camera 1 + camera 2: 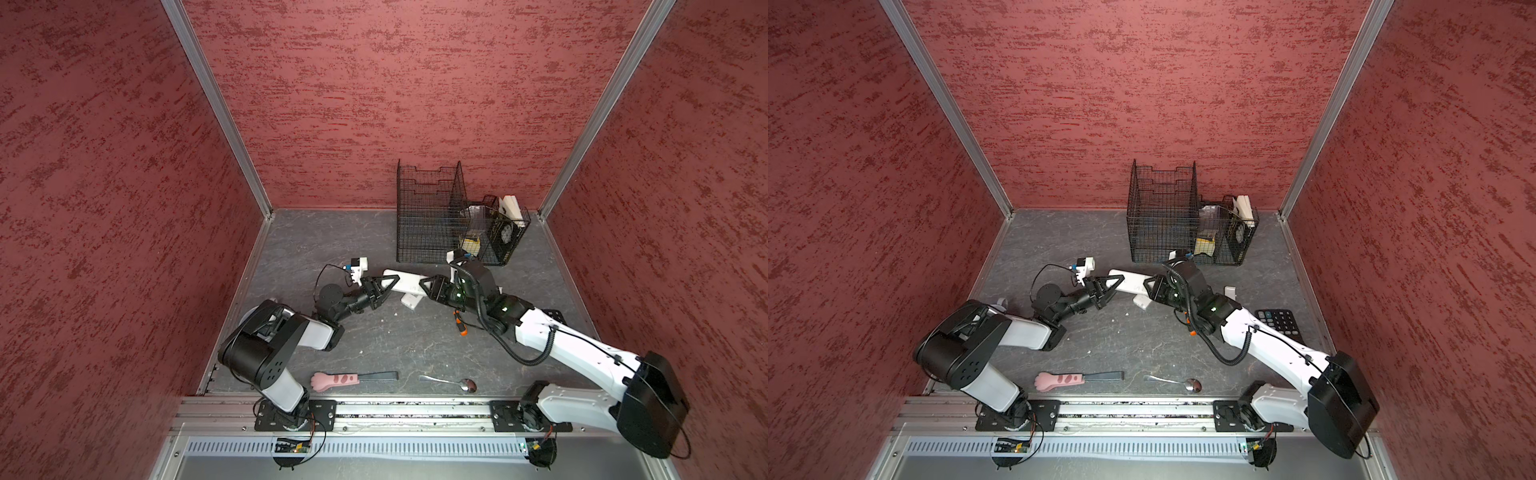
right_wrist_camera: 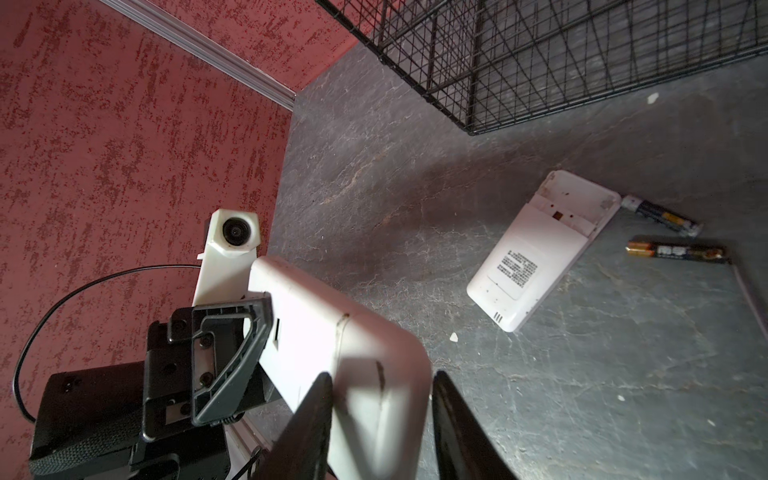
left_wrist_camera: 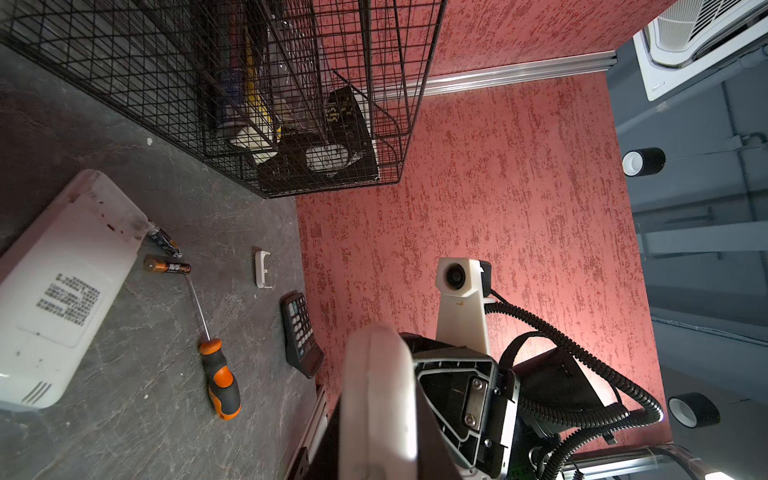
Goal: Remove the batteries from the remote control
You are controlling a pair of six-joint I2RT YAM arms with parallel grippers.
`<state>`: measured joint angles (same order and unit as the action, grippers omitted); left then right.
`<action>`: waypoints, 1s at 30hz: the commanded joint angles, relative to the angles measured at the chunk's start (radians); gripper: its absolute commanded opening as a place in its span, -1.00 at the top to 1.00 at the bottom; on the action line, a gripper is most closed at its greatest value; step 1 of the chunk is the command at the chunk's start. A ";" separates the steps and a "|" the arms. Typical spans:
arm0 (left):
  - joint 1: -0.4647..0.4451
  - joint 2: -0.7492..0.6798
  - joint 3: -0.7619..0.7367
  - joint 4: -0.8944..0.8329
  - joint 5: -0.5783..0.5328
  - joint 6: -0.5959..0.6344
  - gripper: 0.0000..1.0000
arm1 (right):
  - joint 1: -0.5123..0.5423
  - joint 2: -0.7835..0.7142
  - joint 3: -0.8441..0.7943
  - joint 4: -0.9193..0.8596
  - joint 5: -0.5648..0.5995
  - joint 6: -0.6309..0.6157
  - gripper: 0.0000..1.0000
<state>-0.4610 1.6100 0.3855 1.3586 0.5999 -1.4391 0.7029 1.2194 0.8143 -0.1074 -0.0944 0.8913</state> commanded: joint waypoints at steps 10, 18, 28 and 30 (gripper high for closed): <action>-0.001 -0.042 0.004 0.056 -0.008 -0.005 1.00 | -0.016 -0.023 -0.035 0.014 -0.009 0.014 0.25; 0.001 -0.057 0.004 0.056 -0.012 -0.015 1.00 | -0.020 0.001 -0.045 0.074 -0.054 0.027 0.20; 0.000 -0.069 -0.005 0.055 -0.018 -0.016 1.00 | -0.023 0.024 -0.054 0.129 -0.093 0.042 0.25; 0.001 -0.072 -0.006 0.054 -0.019 -0.016 1.00 | -0.025 0.026 -0.056 0.130 -0.097 0.041 0.26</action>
<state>-0.4595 1.5772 0.3809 1.3460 0.5808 -1.4448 0.6834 1.2320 0.7765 0.0219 -0.1787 0.9203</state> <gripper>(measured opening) 0.182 0.374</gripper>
